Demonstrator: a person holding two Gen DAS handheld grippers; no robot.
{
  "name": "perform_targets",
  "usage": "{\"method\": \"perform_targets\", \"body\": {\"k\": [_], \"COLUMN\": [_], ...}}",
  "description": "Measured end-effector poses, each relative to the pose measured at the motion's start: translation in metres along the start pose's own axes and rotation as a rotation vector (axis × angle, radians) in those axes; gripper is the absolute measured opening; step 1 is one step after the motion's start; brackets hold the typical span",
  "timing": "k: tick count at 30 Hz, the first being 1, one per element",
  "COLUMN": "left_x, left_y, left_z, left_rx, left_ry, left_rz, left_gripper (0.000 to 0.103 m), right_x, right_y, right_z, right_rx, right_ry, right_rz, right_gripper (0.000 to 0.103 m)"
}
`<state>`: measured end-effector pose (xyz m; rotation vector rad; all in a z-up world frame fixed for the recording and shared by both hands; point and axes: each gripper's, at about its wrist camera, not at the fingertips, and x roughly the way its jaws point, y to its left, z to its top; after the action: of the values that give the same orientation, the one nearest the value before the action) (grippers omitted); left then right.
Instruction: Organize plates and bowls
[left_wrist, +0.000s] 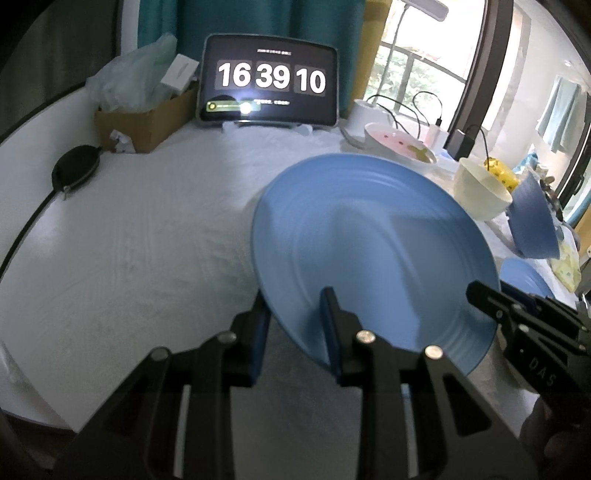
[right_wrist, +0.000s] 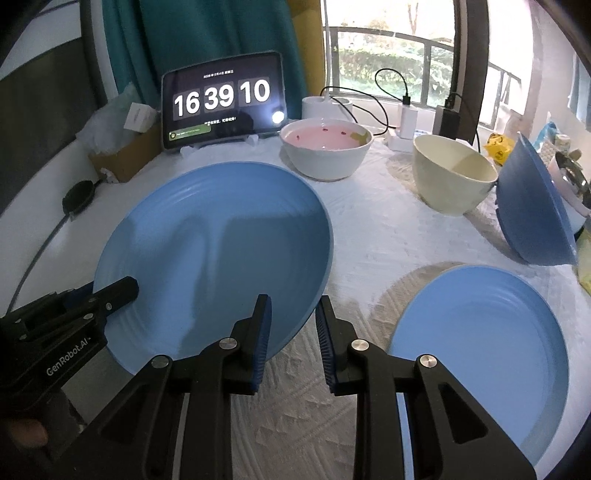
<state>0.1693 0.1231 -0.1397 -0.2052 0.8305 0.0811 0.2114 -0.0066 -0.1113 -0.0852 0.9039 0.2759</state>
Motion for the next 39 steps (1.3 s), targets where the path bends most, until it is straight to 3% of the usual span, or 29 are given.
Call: {"method": "perform_targets", "body": {"k": [39], "left_x": [-0.030], "left_y": [-0.077], "left_z": [-0.016], "left_rx": [0.113], "left_ry": [-0.015], "left_rz": [-0.024], "left_gripper": [0.029], "right_x": [-0.053], "right_y": [-0.062], "right_z": [-0.031], "right_rx": [0.110], "right_ry": [-0.071], "right_rz": [-0.014], "right_gripper": [0.026]}}
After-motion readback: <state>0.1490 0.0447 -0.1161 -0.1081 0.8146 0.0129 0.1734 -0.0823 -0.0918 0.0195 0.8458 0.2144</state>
